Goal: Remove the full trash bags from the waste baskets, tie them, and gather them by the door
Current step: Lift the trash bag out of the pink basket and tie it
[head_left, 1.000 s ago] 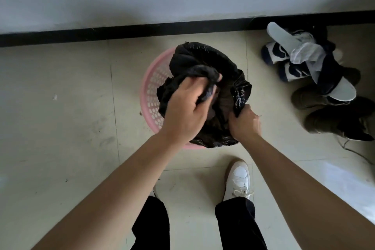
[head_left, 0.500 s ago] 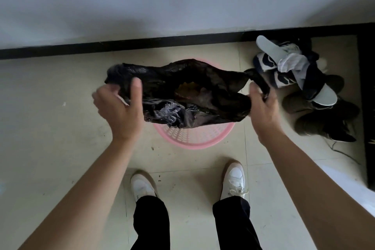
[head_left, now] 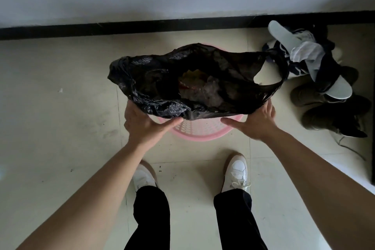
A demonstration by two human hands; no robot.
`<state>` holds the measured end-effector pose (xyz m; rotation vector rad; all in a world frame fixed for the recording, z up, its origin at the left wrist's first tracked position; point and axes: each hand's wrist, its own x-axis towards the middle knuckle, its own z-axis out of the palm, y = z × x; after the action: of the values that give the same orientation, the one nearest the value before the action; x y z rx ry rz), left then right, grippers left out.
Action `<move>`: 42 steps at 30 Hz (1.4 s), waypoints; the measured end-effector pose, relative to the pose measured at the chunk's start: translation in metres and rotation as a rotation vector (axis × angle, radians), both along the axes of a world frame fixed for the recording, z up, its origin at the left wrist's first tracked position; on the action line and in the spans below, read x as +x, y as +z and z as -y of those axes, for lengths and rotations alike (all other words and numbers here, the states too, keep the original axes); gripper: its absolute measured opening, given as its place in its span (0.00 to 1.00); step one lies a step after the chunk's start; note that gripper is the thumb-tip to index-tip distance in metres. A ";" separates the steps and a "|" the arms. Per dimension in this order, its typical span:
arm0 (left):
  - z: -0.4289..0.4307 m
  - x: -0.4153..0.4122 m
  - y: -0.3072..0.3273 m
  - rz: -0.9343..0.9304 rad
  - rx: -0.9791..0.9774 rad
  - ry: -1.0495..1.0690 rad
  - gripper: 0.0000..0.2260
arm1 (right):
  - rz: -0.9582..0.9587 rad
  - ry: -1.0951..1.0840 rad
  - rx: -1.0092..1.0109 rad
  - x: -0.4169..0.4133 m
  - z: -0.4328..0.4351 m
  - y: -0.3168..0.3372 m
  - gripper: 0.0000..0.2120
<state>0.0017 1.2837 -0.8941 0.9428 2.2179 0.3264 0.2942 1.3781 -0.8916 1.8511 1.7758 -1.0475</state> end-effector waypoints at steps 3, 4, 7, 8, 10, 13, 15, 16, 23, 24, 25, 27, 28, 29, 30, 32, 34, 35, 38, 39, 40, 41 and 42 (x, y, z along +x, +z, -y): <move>-0.050 0.005 0.000 0.016 0.268 0.072 0.57 | -0.102 -0.131 0.036 -0.027 -0.027 0.001 0.64; -0.065 0.006 0.003 0.028 0.343 0.093 0.52 | -0.132 -0.154 0.072 -0.037 -0.037 0.002 0.62; -0.097 0.005 0.005 -0.006 0.379 0.054 0.37 | -0.215 -0.109 0.220 -0.062 -0.055 0.009 0.41; -0.098 0.006 0.007 0.009 0.396 0.018 0.31 | -0.260 -0.103 0.276 -0.069 -0.056 0.012 0.32; -0.090 0.011 0.017 0.079 0.439 0.037 0.18 | -0.373 -0.182 0.336 -0.081 -0.054 0.024 0.20; -0.077 0.015 0.034 0.199 0.463 0.208 0.07 | -0.479 -0.400 0.304 -0.090 -0.043 0.043 0.12; -0.071 0.014 0.050 0.296 0.447 0.413 0.08 | -0.488 -0.495 0.303 -0.086 -0.036 0.053 0.12; -0.069 0.014 0.061 0.306 0.423 0.488 0.11 | -0.483 -0.538 0.300 -0.083 -0.034 0.060 0.13; -0.054 0.012 0.163 0.313 0.394 0.383 0.34 | -0.591 -0.813 0.279 -0.068 -0.045 0.157 0.18; -0.052 0.008 0.178 0.258 0.375 0.315 0.38 | -0.608 -0.786 0.282 -0.069 -0.047 0.173 0.21; -0.050 0.004 0.193 0.190 0.351 0.290 0.39 | -0.613 -0.714 0.285 -0.069 -0.047 0.193 0.23; -0.043 0.000 0.228 0.044 0.301 0.309 0.30 | -0.583 -0.533 0.282 -0.073 -0.047 0.231 0.21; -0.038 -0.002 0.245 -0.015 0.302 0.331 0.20 | -0.561 -0.459 0.283 -0.076 -0.046 0.248 0.17; -0.034 -0.004 0.259 -0.055 0.325 0.361 0.13 | -0.547 -0.402 0.278 -0.080 -0.046 0.263 0.13; -0.029 -0.007 0.273 -0.083 0.365 0.398 0.10 | -0.562 -0.366 0.263 -0.086 -0.044 0.278 0.12; -0.017 -0.016 0.301 -0.134 0.458 0.477 0.11 | -0.642 -0.342 0.216 -0.101 -0.035 0.310 0.13; -0.005 -0.025 0.331 -0.150 0.551 0.526 0.12 | -0.736 -0.306 0.193 -0.120 -0.023 0.340 0.16; 0.003 -0.030 0.344 -0.148 0.579 0.541 0.12 | -0.788 -0.299 0.188 -0.130 -0.015 0.351 0.16; 0.029 -0.045 0.371 -0.100 0.639 0.619 0.12 | -0.867 -0.381 0.141 -0.164 0.004 0.371 0.19; 0.040 -0.056 0.376 -0.069 0.671 0.660 0.12 | -0.872 -0.409 0.134 -0.178 0.013 0.375 0.21; 0.050 -0.067 0.377 -0.037 0.687 0.701 0.11 | -0.875 -0.435 0.126 -0.190 0.021 0.377 0.22; 0.058 -0.078 0.377 0.014 0.675 0.738 0.10 | -0.876 -0.454 0.117 -0.201 0.028 0.377 0.23; 0.067 -0.091 0.375 0.080 0.649 0.769 0.11 | -0.873 -0.464 0.100 -0.213 0.037 0.375 0.25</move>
<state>-0.0892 1.2164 -0.5188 0.3004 2.3489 1.4651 0.0816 1.3411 -0.5163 2.0900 1.8410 -2.2436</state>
